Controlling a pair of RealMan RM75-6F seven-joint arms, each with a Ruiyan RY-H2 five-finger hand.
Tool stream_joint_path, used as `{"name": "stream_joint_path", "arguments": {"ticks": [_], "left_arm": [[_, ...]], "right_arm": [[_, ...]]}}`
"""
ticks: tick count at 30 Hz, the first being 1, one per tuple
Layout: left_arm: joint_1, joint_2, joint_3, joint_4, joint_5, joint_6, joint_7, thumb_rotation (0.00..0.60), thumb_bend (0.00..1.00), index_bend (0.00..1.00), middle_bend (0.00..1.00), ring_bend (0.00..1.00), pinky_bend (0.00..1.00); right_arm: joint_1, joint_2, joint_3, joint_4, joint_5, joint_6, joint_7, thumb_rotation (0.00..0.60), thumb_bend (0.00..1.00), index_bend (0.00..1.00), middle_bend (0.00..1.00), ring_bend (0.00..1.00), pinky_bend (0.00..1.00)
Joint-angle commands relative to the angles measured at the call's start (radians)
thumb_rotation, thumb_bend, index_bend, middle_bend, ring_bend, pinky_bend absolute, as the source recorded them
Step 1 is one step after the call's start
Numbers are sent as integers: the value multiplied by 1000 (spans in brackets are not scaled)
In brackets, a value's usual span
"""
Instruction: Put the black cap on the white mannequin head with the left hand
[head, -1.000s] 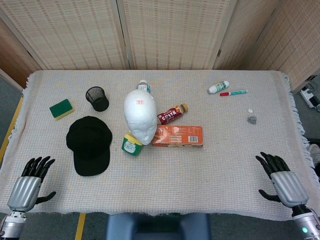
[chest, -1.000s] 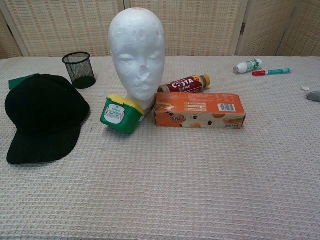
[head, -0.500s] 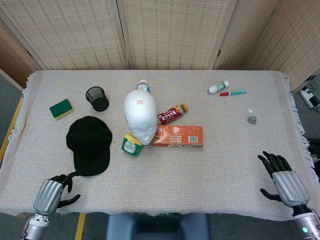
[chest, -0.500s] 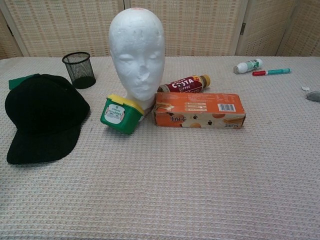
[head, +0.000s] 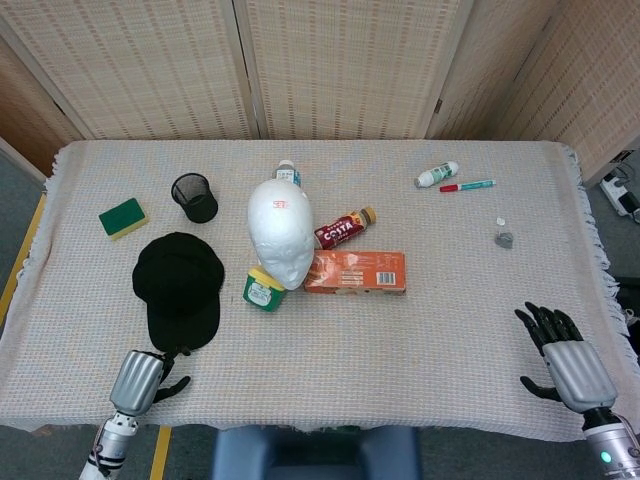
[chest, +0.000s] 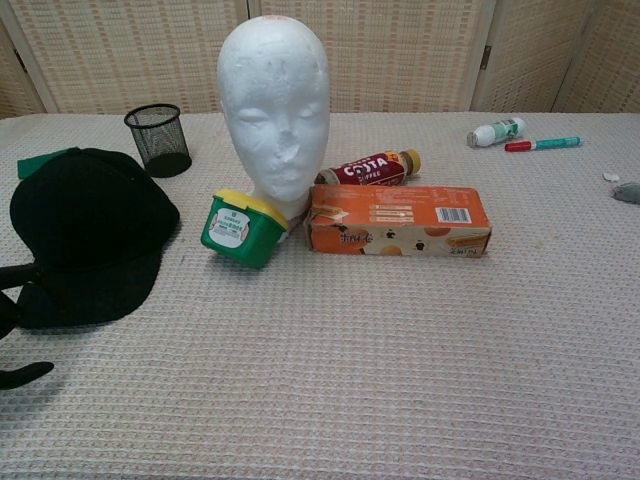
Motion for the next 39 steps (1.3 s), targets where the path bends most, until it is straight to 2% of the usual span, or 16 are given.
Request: {"name": "stream_joint_path", "arguments": {"ticks": [1,3,6,10,17,29,35,39], "left_arm": [[-24,-106,-23,174,-10,41,-9,600,205,460,1000,1000,1000],[-32,-146,-25,260,-15,50,-26,600,206,449,1000,1000,1000],[-38,-171,-26,315,-18,60,-41,600,215,448,1000,1000,1000],[-59,-241,-27,479,-33,60,-71,600,246,447,1000,1000,1000],[-73,-294,-16,610,-56,21,-109,600,285,447,1000,1000,1000],[-103,-325,-37,694,-123,-58,-104,600,300,440,1000,1000,1000],[-118,-320,-47,705,-149,-60,-105,600,318,443,1000,1000,1000],[-127,-312,-59,701,-168,-41,-123,600,327,516,1000,1000,1000]], "right_arm": [[-1,0,2,0,-1,5,2,600,154,0,0,0,0],[-4,1,4,0,-5,15,7,600,153,0,0,0,0],[-6,2,5,0,-8,21,12,600,154,0,0,0,0],[-14,10,4,-2,-23,44,24,600,153,0,0,0,0],[-13,14,5,-3,-15,36,22,600,154,0,0,0,0],[-5,27,0,-20,8,0,-2,600,153,0,0,0,0],[1,31,-4,-26,14,-18,-11,600,153,0,0,0,0],[3,34,-6,-30,14,-24,-13,600,153,0,0,0,0]]}}
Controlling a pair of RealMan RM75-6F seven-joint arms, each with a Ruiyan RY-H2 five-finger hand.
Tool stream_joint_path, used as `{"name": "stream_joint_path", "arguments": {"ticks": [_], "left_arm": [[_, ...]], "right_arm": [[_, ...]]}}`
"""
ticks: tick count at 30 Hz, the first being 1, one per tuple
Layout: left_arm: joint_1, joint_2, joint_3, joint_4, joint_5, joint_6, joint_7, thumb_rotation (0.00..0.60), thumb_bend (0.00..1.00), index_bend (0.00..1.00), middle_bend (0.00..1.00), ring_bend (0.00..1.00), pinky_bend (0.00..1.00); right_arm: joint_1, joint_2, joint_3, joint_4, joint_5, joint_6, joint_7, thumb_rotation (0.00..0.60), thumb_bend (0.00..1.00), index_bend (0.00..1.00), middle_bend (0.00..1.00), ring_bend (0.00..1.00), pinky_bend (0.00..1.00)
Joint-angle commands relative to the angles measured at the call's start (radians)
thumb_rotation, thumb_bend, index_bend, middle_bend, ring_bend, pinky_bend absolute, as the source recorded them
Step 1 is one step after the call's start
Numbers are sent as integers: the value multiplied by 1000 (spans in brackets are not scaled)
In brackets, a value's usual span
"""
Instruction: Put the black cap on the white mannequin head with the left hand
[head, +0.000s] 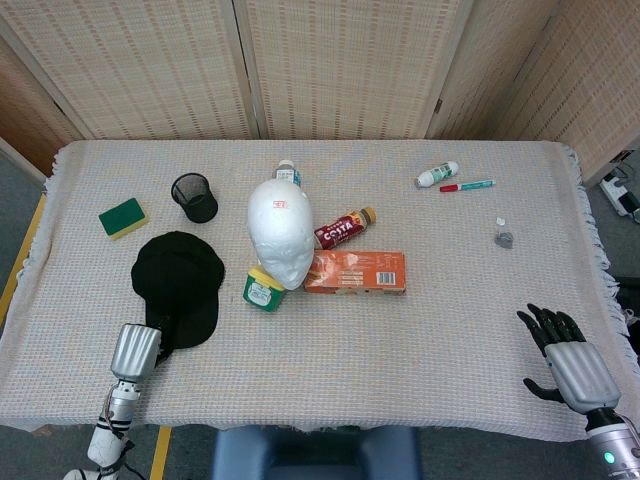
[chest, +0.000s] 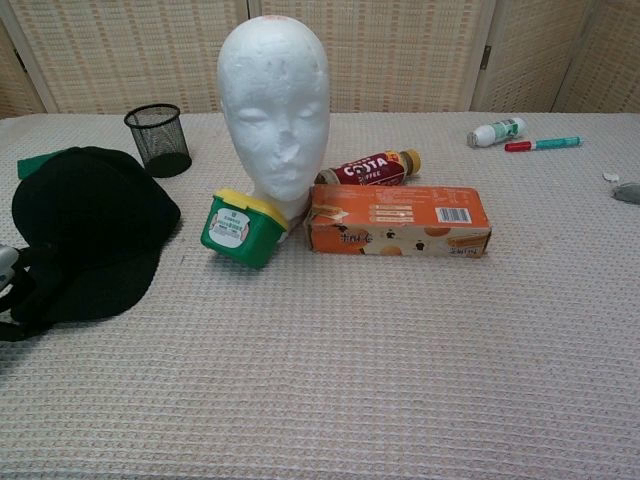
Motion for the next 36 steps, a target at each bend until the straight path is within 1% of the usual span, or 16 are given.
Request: {"name": "stream_joint_path", "arguments": {"ticks": [1,4,6,12,17,31,36], "left_arm": [[-6,6,-9,-4,-13,19,-18,600,333,561,1000,1000,1000],[-12,12,-21,-12,-28,53,-42,600,351,704,1000,1000,1000],[-16,17,-29,-18,-37,82,-60,600,360,736,1000,1000,1000],[-38,32,-61,-40,-67,172,-97,600,399,742,1000,1000,1000],[-67,59,-89,-60,-91,236,-108,600,411,744,1000,1000,1000],[-82,99,-103,-97,-114,267,-106,600,435,747,1000,1000,1000],[-98,120,-115,-100,-120,303,-101,600,450,747,1000,1000,1000]], "right_arm": [[1,1,-1,-1,0,-2,0,600,155,0,0,0,0],[2,1,-3,-2,-2,-5,-2,600,154,0,0,0,0],[3,3,-5,-4,-3,-9,-2,600,154,0,0,0,0],[4,11,-11,-11,-15,-11,4,600,154,0,0,0,0],[3,17,-16,-16,-24,-10,10,600,154,0,0,0,0],[8,16,-20,-17,-20,-26,1,600,155,0,0,0,0],[8,17,-19,-19,-20,-25,1,600,153,0,0,0,0]]}}
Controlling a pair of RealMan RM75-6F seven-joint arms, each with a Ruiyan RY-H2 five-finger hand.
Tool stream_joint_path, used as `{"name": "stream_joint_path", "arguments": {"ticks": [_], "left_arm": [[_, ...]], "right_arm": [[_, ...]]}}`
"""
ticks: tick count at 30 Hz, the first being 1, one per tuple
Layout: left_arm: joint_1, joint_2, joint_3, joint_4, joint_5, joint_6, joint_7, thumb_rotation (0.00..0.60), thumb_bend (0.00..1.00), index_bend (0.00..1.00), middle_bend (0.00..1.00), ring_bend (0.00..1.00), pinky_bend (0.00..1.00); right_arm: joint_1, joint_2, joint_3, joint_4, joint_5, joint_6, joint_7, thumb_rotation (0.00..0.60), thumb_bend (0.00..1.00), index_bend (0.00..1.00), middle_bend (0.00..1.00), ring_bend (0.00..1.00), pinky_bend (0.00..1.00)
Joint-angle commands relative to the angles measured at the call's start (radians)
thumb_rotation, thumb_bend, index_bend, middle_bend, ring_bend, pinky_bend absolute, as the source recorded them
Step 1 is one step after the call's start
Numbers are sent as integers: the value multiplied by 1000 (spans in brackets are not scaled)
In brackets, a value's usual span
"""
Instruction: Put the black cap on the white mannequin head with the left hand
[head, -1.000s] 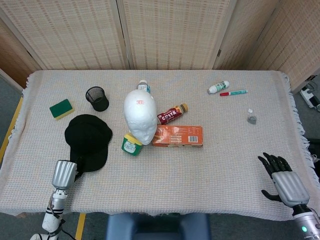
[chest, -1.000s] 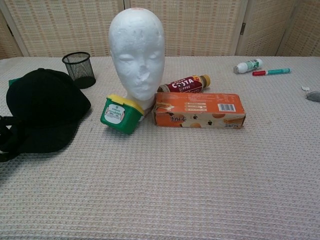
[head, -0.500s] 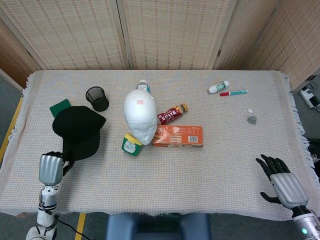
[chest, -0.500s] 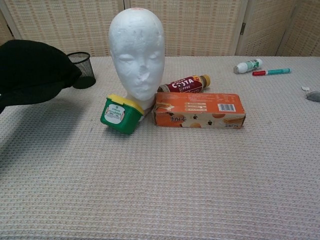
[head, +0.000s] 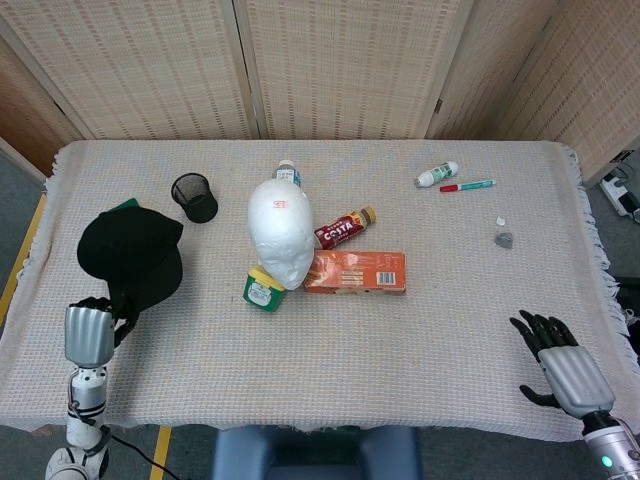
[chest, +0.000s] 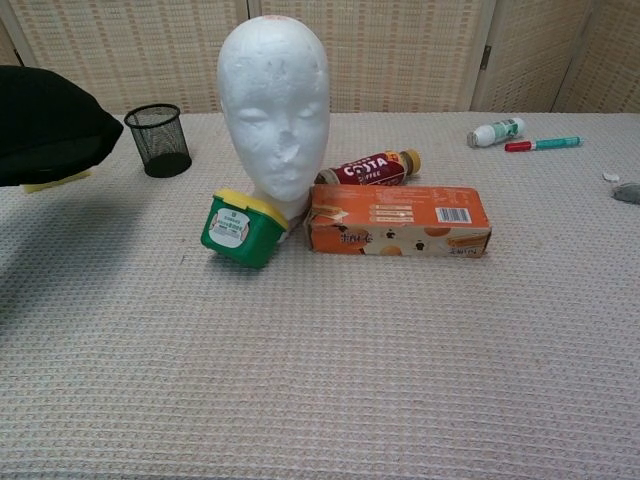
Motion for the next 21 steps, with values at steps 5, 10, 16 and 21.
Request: {"name": "stream_joint_path", "arguments": {"ticks": [5,10,16,21], "left_arm": [[-43,54,-20,-9,-7,51,26,600,458,748,1000,1000,1000],[-108,122,-46,-44,-11,101,69,600,463,748,1000,1000,1000],[-194,210,-66,-137,5,148,153,600,465,747,1000,1000,1000],[-269,286,-70,-291,45,167,267,600,465,748,1000,1000,1000]], "right_arm": [[0,7,0,-3,-2,2,11,600,154,0,0,0,0],[-3,21,1,-6,-10,15,39,600,154,0,0,0,0],[-8,40,1,-6,-26,33,79,600,154,0,0,0,0],[-13,56,1,-5,-41,52,117,600,155,0,0,0,0]]}}
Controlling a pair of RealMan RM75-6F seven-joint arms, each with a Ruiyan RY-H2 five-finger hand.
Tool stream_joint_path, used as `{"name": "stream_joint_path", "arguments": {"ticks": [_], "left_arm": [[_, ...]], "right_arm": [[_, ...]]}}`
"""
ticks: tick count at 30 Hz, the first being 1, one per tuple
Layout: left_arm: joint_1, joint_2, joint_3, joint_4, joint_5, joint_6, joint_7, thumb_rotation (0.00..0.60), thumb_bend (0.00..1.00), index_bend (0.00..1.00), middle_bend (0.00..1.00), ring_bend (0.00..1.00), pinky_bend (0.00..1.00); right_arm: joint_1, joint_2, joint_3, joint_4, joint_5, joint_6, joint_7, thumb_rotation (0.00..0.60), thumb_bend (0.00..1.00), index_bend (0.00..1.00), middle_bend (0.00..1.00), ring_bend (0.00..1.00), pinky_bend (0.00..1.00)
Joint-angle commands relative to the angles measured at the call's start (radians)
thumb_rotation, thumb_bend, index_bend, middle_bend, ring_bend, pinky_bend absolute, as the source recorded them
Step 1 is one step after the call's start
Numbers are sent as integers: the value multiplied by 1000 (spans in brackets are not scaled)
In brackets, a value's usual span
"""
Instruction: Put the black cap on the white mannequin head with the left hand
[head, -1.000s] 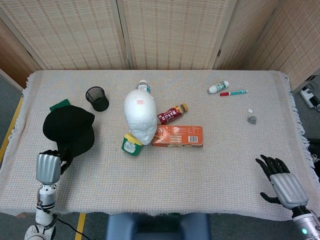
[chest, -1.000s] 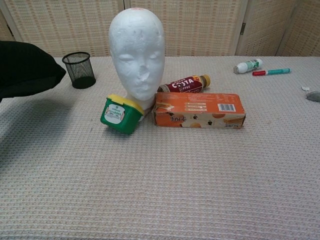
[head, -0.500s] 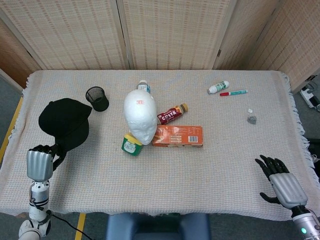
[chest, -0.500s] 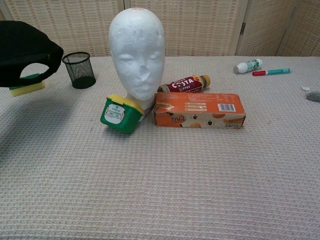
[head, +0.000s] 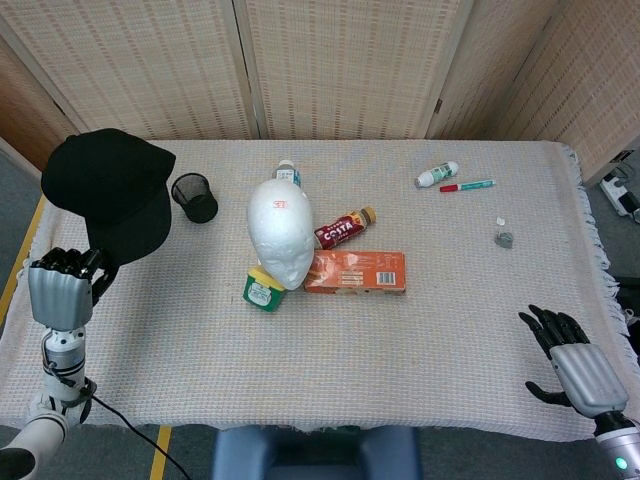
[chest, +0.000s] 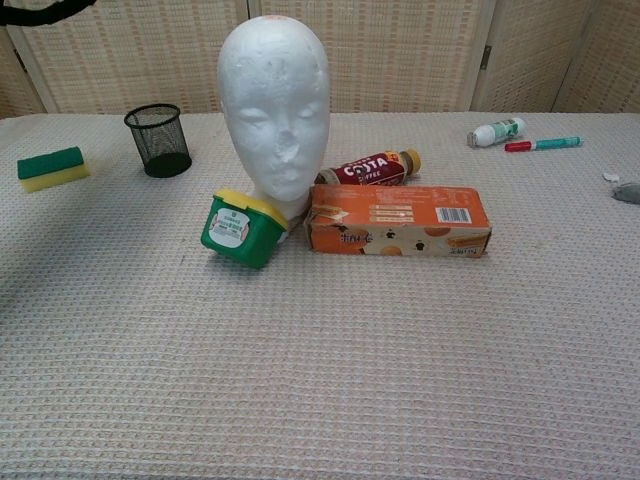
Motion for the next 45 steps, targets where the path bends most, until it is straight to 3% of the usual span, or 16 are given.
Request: {"name": "stream_joint_path", "arguments": {"ticks": [1,10,16,25,38,39,41,43,45], "left_arm": [[-69,68,-4,-136,42,14,108,600,465,748,1000,1000,1000],[-192,120,-7,-388,132,-49,329,600,465,748,1000,1000,1000],[-259,87,-1,-439,181,-118,436,600,465,750,1000,1000,1000],[-281,-37,52,-379,222,-192,473,600,463,753,1000,1000,1000],[-170,-158,144,-200,240,-171,370,600,439,734,1000,1000,1000],[-162,-161,145,-193,234,-180,372,600,404,675,1000,1000,1000],[-142,-161,145,-191,219,-192,378,600,302,446,1000,997,1000],[-125,-153,144,-206,212,-188,376,600,200,139,1000,982,1000],[-98,-131,144,-249,202,-181,382,600,163,17,1000,965,1000]], "right_arm": [[-4,11,0,0,-9,12,20,600,155,0,0,0,0],[-11,39,13,12,1,35,88,600,154,0,0,0,0],[-10,55,19,20,9,34,132,600,154,0,0,0,0],[-9,79,21,37,2,33,193,600,154,0,0,0,0],[-16,80,18,32,-13,42,185,600,154,0,0,0,0],[-16,80,17,30,-19,42,183,600,154,0,0,0,0],[-18,80,14,28,-26,47,182,600,154,0,0,0,0],[-20,81,15,27,-26,50,182,600,154,0,0,0,0],[-23,84,15,27,-24,55,185,600,155,0,0,0,0]]}}
